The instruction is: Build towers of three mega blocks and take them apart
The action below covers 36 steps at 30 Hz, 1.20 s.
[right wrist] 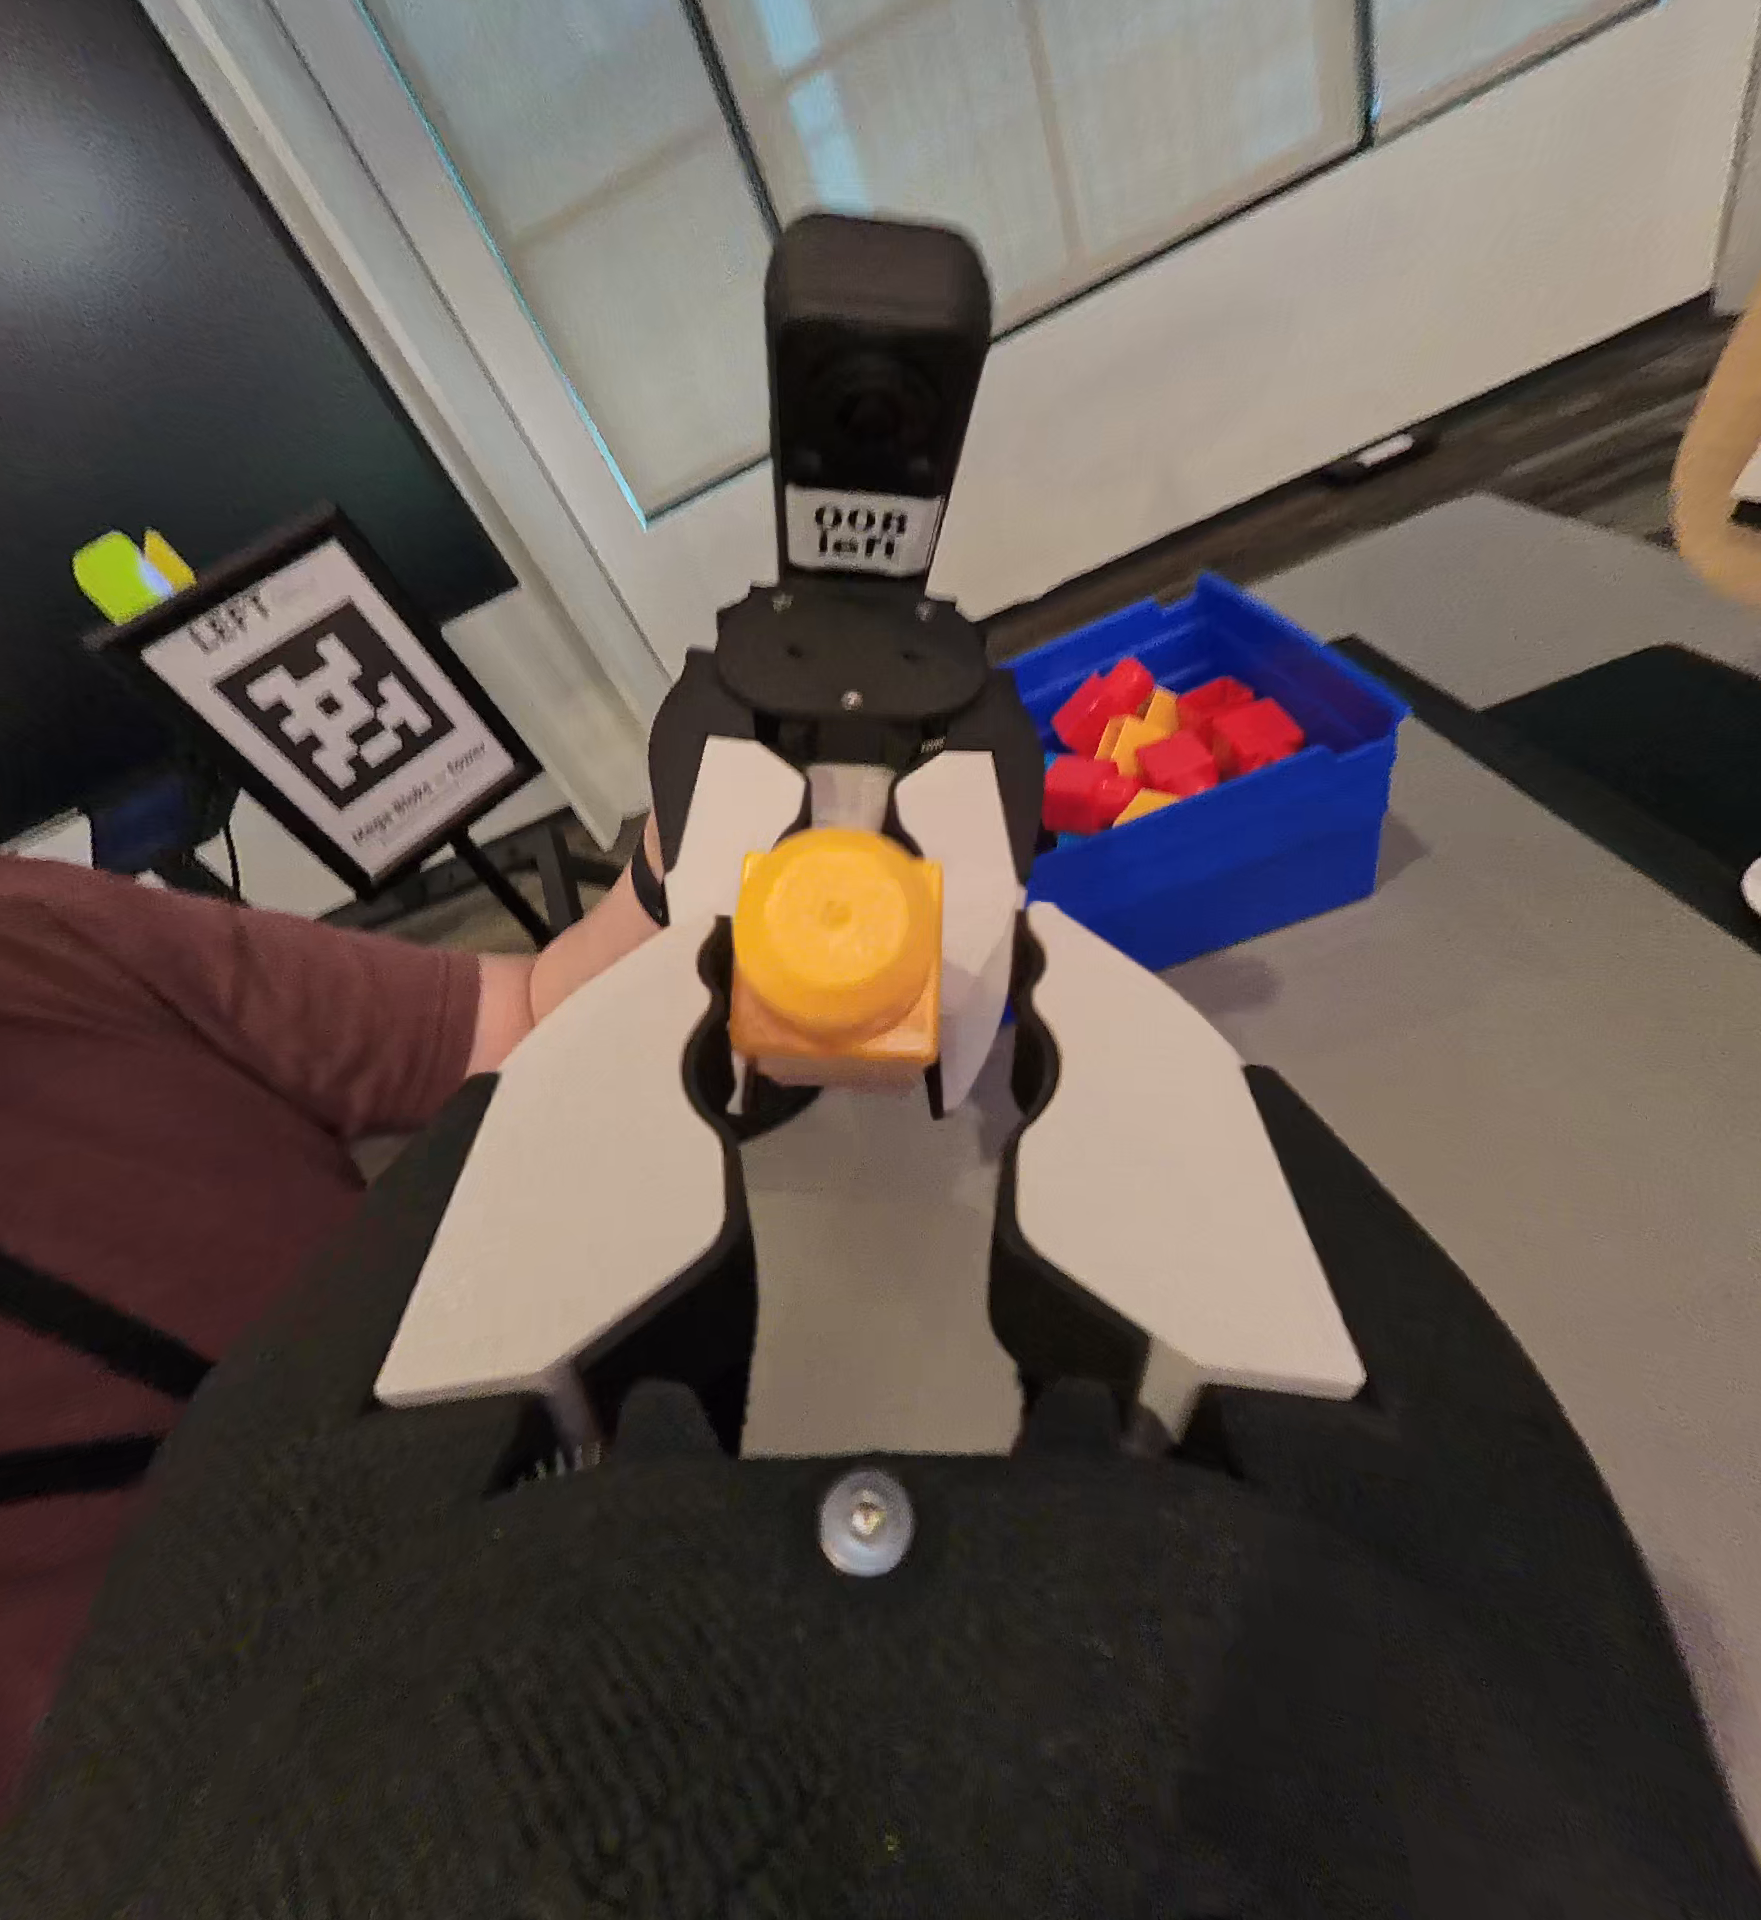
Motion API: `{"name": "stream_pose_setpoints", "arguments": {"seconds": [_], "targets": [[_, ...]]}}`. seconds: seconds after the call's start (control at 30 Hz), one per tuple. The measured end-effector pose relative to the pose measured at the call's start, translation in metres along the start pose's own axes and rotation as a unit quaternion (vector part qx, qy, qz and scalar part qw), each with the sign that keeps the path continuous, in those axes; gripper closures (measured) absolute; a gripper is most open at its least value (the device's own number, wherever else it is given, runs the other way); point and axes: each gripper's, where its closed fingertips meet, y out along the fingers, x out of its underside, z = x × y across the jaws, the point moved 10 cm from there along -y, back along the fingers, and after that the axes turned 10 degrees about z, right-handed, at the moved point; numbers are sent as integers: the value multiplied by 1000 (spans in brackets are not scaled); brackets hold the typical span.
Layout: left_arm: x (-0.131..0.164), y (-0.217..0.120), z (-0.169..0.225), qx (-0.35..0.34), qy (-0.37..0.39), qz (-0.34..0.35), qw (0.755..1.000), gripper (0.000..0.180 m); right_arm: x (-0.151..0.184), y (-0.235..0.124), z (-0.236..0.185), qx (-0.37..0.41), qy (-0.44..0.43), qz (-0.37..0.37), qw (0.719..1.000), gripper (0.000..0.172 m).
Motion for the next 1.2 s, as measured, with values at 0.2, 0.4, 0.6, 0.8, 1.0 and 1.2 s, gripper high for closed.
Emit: {"name": "stream_pose_setpoints", "arguments": {"seconds": [0.2, 0.4, 0.6, 0.8, 1.0, 1.2], "targets": [[-3, 1, 0, -13, -6, 42, 999, 143, -1, -1, 4, -22, 45, 33, 998, 135], [-6, -3, -4, -3, -31, 88, 996, 143, -2, -1, 3, -6, 33, 42, 999, 124], [-5, 0, -1, 6, -35, 83, 996, 142, -4, -2, 0, -14, 27, 51, 998, 135], [-2, 2, -1, 25, -48, 67, 996, 143, -5, -1, -3, -11, 10, 38, 999, 135], [-3, 5, 4, 13, -28, 60, 998, 144, -4, -3, -3, -24, 31, 27, 999, 135], [0, 9, 5, 4, -12, 26, 1000, 145, -1, -6, -1, -40, 31, -18, 999, 135]]}}
